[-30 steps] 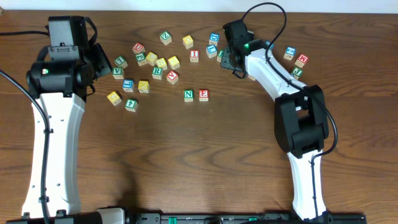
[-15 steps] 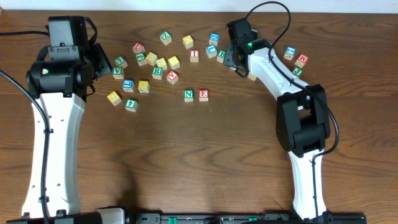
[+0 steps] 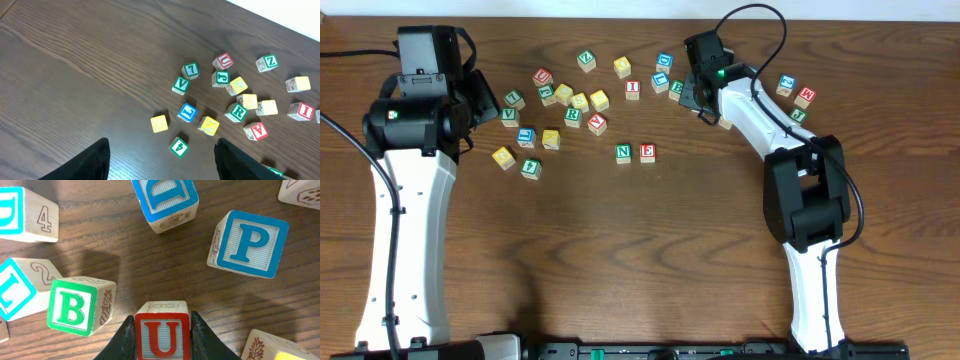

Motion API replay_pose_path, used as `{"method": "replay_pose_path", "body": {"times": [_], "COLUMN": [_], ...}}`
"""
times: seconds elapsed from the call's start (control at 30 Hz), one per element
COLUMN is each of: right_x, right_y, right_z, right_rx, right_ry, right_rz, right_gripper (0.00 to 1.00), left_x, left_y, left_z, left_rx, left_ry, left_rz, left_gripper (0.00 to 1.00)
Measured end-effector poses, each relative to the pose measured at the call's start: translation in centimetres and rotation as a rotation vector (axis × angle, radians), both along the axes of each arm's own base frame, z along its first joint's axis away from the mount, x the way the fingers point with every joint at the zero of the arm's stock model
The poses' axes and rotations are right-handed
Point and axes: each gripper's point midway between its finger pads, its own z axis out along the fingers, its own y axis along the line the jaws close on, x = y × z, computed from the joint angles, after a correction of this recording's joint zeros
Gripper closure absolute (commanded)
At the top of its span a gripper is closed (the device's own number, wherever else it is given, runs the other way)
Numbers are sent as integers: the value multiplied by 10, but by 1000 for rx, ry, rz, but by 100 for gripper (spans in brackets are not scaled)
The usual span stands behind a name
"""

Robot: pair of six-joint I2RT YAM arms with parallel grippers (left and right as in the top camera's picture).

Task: Spell out NEURIPS
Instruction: 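Lower the right gripper and grasp the red U block, then carry the red U block forward and set it right of the E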

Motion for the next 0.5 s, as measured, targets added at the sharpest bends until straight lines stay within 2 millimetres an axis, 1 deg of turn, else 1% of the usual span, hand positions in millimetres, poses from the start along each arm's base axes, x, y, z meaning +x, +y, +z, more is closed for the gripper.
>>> {"method": "replay_pose_path", "body": {"times": [0.07, 0.3, 0.43, 0.5], "right_x": [0, -5, -20, -35], "right_y": [0, 8, 13, 16], "right_z": [0, -1, 1, 2], "right_rx": [2, 30, 48, 64], "right_ry": [1, 26, 85, 139], "right_rz": [1, 48, 105, 145], "right_gripper": [84, 83, 83, 83], "left_x": [0, 0, 0, 0], "left_y": [0, 0, 0, 0], "left_z": [0, 0, 0, 0], "left_rx": [0, 0, 0, 0], "left_ry": [0, 0, 0, 0], "left_rz": [0, 0, 0, 0], "left_gripper": [34, 34, 34, 34]}}
